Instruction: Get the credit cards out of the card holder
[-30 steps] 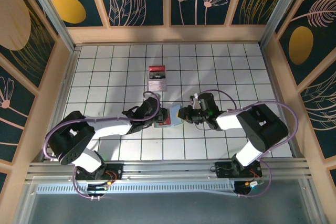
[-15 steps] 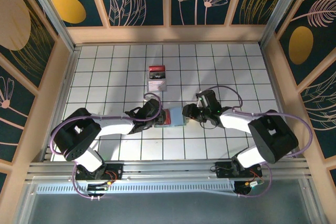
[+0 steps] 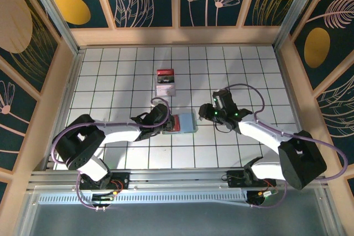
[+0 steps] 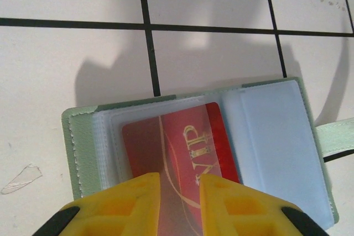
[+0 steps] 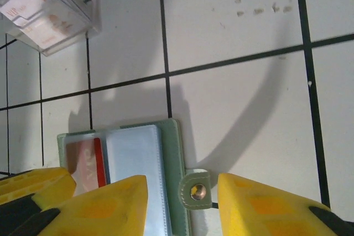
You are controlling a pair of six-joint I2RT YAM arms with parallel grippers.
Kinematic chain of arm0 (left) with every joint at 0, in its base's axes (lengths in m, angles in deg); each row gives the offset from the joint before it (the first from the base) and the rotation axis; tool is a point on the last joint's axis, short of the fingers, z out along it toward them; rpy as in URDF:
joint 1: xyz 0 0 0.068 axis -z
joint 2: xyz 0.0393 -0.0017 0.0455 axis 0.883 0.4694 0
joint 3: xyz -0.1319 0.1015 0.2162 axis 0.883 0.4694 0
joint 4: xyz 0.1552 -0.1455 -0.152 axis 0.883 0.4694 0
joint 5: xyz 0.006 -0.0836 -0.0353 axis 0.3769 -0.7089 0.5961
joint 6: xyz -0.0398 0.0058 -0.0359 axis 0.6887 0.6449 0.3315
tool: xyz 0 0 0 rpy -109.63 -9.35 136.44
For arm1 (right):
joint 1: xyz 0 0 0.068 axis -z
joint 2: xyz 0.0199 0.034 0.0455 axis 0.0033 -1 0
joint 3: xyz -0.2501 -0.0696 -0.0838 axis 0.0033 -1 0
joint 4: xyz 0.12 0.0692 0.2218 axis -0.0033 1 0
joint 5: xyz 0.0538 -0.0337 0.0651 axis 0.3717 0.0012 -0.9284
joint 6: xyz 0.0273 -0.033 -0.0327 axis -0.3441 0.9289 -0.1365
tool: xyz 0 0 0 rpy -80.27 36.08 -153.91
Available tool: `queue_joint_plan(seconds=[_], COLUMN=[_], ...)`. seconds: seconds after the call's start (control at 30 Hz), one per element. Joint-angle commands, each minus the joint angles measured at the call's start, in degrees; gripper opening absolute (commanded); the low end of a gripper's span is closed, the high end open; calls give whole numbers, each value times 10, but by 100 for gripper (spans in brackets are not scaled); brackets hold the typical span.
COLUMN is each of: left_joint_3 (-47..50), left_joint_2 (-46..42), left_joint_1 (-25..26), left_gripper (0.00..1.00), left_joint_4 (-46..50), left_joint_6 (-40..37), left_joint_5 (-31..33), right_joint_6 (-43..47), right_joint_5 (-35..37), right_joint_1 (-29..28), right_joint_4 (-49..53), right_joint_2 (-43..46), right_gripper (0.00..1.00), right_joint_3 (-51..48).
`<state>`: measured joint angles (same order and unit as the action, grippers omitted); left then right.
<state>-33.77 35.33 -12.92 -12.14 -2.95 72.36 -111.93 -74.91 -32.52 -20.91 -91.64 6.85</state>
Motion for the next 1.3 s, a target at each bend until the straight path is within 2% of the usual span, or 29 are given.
queue_joint_plan(seconds=[0.0,0.23,0.43,0.8,1.27], left_joint_3=[-8,11,22,20,22], left_joint_2=[-28,-65,-53,-16,9], left_joint_1=[1,1,1,1,1], left_gripper=[26,23,20,14,6], left_joint_4=[19,42,14,-2,1], left_joint_6=[11,42,58,58,65], left_joint_5=[22,76,63,58,51], right_joint_6=[3,-13,-23,-34,-34], right_joint_5=[-5,-96,-146,-181,-186], right_joint_1=[-28,-64,-80,-80,-79], right_joint_4=[4,-60,-95,-126,-136], right_joint_2=[-2,-70,-142,-204,-203], right_gripper=[35,29,25,23,25], right_joint_3=[26,52,69,69,59])
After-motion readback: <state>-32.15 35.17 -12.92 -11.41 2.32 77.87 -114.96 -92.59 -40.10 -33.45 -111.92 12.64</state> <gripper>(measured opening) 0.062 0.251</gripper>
